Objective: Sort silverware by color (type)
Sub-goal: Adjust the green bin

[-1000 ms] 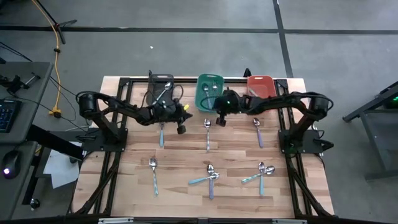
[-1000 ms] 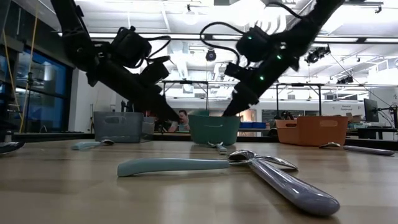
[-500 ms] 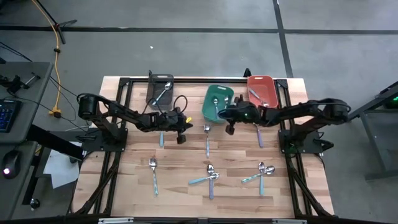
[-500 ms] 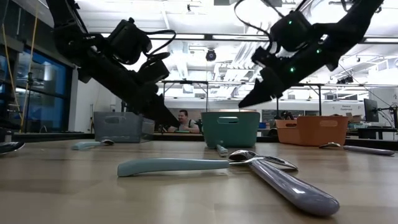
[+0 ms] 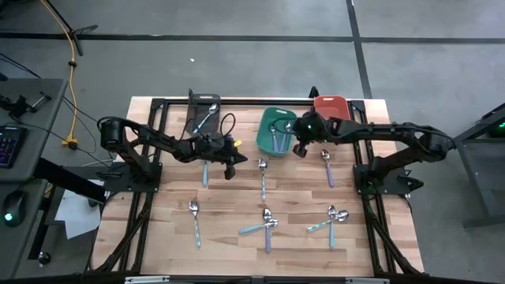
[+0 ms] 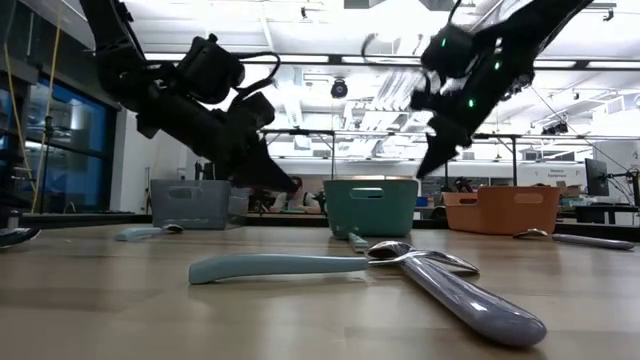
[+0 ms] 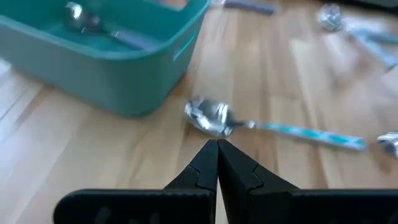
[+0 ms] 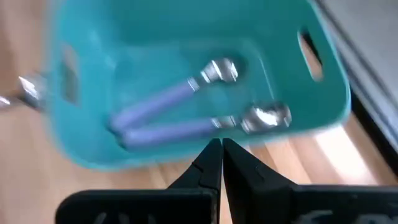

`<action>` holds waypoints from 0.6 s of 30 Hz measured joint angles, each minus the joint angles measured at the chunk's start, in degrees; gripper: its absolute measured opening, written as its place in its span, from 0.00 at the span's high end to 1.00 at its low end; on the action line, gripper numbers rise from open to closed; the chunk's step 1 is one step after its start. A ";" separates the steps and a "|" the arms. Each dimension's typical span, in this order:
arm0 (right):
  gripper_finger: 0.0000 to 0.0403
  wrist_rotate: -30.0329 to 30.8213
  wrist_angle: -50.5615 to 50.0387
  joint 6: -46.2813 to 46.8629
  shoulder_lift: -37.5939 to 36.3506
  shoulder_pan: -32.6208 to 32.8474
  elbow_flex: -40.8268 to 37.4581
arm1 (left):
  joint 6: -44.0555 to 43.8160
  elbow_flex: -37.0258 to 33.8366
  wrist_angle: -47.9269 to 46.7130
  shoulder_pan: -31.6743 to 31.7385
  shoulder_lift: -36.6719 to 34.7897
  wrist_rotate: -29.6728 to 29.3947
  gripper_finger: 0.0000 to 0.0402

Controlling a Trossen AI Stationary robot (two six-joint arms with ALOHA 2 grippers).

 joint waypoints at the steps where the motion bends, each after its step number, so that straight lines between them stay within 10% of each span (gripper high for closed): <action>1: 1.00 -1.02 -0.02 -0.49 1.15 -1.50 0.02 | 0.03 0.03 0.69 0.53 0.08 0.94 1.00; 18: 1.00 -13.19 7.25 -5.06 21.20 -15.70 8.48 | 3.22 11.42 0.53 10.17 11.36 5.38 1.00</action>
